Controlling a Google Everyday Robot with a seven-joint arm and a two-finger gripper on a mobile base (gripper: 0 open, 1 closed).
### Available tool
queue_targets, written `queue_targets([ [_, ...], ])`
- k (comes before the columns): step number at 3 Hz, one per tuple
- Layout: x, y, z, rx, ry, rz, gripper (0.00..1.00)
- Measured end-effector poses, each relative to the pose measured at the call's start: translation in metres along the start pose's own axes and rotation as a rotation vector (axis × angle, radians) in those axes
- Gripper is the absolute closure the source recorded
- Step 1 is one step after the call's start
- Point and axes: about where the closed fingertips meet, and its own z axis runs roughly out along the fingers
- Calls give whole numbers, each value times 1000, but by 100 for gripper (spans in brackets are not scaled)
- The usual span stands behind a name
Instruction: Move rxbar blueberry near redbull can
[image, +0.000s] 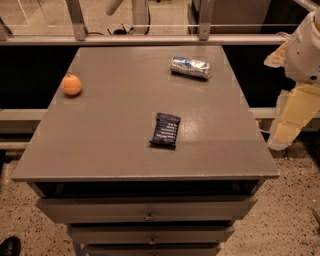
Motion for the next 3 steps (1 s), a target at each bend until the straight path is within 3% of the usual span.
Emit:
queue_targets([
  [1,0,0,0,0,0,0,0],
  [2,-15,-7,15,9,-20,17,0],
  [3,-52,-20,46,11,-45,54,0],
])
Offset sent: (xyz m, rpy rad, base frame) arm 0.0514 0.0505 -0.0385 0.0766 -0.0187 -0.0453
